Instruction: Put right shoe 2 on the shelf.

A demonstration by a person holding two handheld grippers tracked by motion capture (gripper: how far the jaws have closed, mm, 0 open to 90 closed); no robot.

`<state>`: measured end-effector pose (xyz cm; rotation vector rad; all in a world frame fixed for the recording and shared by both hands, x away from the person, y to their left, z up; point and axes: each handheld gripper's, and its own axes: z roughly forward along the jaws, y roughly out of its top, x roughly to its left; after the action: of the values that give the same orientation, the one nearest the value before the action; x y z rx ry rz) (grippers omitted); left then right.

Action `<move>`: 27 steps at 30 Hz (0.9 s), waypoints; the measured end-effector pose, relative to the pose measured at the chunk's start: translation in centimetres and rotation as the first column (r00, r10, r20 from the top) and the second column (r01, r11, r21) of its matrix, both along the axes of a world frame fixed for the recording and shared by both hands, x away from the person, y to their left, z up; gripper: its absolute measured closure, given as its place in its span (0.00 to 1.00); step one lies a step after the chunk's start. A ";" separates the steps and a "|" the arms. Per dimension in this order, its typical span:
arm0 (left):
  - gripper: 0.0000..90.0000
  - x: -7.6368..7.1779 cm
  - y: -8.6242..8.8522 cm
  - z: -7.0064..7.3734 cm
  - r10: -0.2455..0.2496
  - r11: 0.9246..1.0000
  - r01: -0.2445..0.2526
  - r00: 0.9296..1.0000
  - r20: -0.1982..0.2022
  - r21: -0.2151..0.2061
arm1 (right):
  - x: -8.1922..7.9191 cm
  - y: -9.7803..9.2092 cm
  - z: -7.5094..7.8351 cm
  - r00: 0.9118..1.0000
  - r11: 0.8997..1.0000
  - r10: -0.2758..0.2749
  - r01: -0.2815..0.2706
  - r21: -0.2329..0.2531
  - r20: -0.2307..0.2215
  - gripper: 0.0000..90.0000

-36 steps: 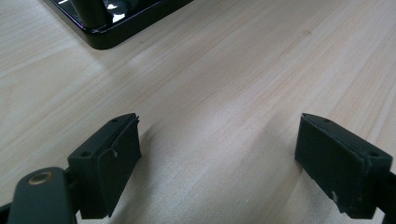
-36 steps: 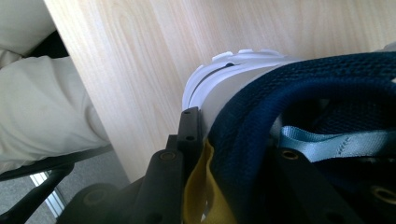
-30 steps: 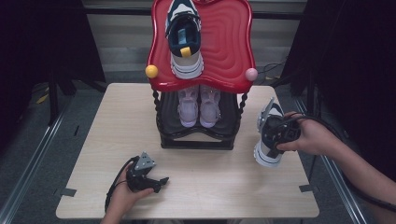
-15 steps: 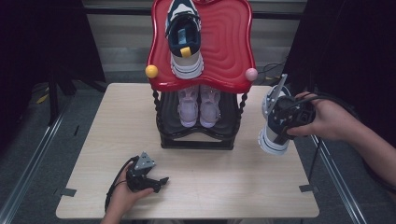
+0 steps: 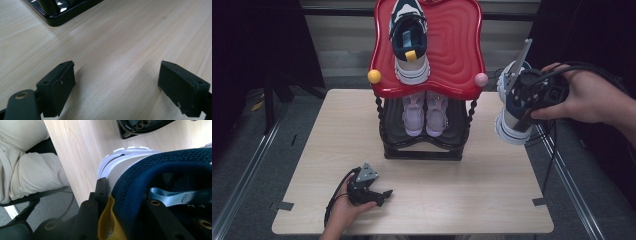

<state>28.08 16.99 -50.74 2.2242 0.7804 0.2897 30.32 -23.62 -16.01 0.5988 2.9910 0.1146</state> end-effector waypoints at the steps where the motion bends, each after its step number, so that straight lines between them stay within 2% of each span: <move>1: 0.15 0.0 0.0 0.0 -0.001 1.000 0.001 1.000 0.000 -0.003 | -0.1 0.2 0.6 1.000 1.000 -0.003 0.003 -0.005 0.006 0.82; 9: 0.15 0.0 0.0 0.0 0.001 1.000 -0.001 1.000 0.002 -0.002 | -0.3 1.5 5.1 0.998 0.999 0.002 0.001 -0.037 0.069 0.82; 12: 0.15 0.0 0.0 0.0 0.001 1.000 -0.001 1.000 0.003 -0.001 | -0.1 2.4 6.6 0.994 0.998 0.012 -0.006 -0.061 0.105 0.82; 15: 0.15 0.0 0.0 0.0 -0.001 1.000 0.001 1.000 0.006 0.003 | 0.4 3.5 7.9 0.991 0.998 0.023 -0.015 -0.064 0.134 0.82; 21: 0.15 0.0 0.0 0.0 -0.002 1.000 0.002 1.000 0.005 0.002 | 1.5 6.2 9.5 0.982 0.997 0.052 -0.042 -0.058 0.181 0.82; 27: 0.15 0.0 0.0 -0.1 0.005 1.000 -0.005 1.000 0.001 -0.017 | 2.9 8.8 9.9 0.975 0.996 0.082 -0.071 -0.061 0.207 0.82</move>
<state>28.11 16.97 -50.82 2.2058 0.7852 0.2855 33.18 -14.86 -6.14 0.4365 2.8026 0.0963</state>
